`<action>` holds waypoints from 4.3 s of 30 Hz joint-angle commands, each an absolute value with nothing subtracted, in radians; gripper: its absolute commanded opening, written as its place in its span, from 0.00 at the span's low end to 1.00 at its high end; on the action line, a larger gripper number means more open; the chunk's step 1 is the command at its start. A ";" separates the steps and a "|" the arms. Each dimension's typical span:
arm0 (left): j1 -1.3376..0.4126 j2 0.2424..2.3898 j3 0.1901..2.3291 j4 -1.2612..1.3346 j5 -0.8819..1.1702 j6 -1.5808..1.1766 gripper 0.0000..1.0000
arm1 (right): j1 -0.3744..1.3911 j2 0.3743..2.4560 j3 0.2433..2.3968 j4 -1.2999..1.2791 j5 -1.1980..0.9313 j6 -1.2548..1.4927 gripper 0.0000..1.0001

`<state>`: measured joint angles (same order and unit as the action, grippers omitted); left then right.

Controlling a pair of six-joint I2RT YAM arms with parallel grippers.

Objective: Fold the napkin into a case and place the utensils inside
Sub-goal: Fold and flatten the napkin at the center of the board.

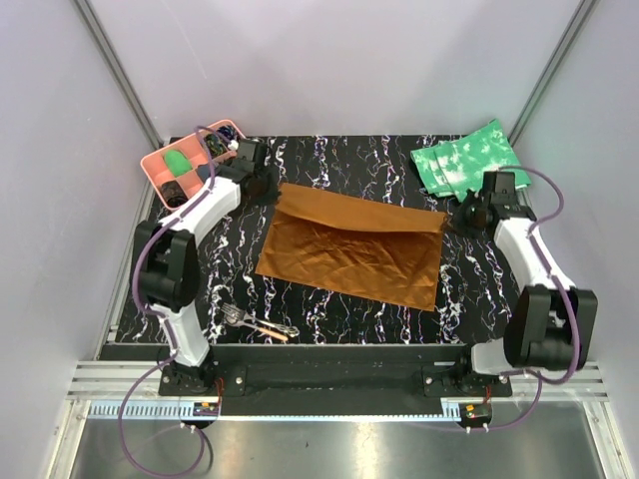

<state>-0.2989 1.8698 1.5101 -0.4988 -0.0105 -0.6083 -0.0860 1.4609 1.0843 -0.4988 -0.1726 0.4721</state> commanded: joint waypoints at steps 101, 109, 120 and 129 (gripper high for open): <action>-0.377 1.670 1.031 -0.611 -0.087 -0.586 0.33 | -0.087 1.178 0.591 -0.675 -0.126 0.716 0.48; -0.380 1.689 1.029 -0.614 -0.113 -0.589 0.31 | -0.087 1.223 0.577 -0.652 -0.115 0.713 0.49; -0.380 1.712 1.042 -0.604 -0.121 -0.595 0.18 | -0.087 1.253 0.580 -0.629 -0.130 0.698 0.49; -0.380 1.657 1.040 -0.606 -0.117 -0.597 0.00 | -0.087 1.250 0.574 -0.623 -0.133 0.698 0.45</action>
